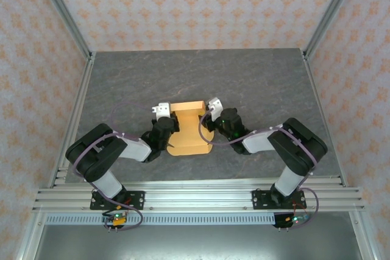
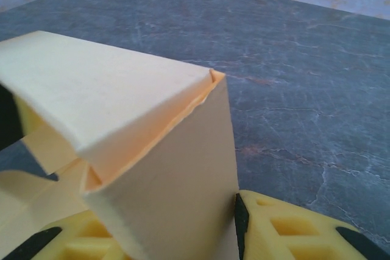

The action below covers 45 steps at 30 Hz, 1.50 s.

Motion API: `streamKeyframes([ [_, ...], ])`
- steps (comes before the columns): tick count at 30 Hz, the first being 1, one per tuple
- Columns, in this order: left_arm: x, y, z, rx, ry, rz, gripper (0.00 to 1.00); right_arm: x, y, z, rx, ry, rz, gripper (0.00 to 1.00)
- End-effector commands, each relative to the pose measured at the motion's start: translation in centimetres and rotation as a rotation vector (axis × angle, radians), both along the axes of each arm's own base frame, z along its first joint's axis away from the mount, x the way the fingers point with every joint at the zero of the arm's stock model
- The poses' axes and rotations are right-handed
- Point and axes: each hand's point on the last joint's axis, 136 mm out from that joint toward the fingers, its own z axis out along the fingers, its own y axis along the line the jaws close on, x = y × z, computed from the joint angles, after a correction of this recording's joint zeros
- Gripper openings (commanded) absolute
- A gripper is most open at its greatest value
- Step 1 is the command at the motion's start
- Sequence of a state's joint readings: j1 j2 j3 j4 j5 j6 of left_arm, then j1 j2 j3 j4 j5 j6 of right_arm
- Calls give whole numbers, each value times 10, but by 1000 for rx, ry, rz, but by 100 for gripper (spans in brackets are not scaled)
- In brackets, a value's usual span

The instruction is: Fold the paper box

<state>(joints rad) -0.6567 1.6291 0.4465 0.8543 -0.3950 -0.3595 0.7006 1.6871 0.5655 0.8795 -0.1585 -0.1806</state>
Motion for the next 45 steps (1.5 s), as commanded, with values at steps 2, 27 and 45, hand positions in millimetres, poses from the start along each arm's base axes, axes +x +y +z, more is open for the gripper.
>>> streamKeyframes([
  [2,2,-7,1,-68,-6,43,0,15,6,19,59,-89,-148,35],
  [27,-41,19,74,-263,3,-27,67,24,-17,-23,-46,-67,-276,17],
  [45,-12,-30,24,-196,339,-310,81,-8,36,-38,-23,-70,64,25],
])
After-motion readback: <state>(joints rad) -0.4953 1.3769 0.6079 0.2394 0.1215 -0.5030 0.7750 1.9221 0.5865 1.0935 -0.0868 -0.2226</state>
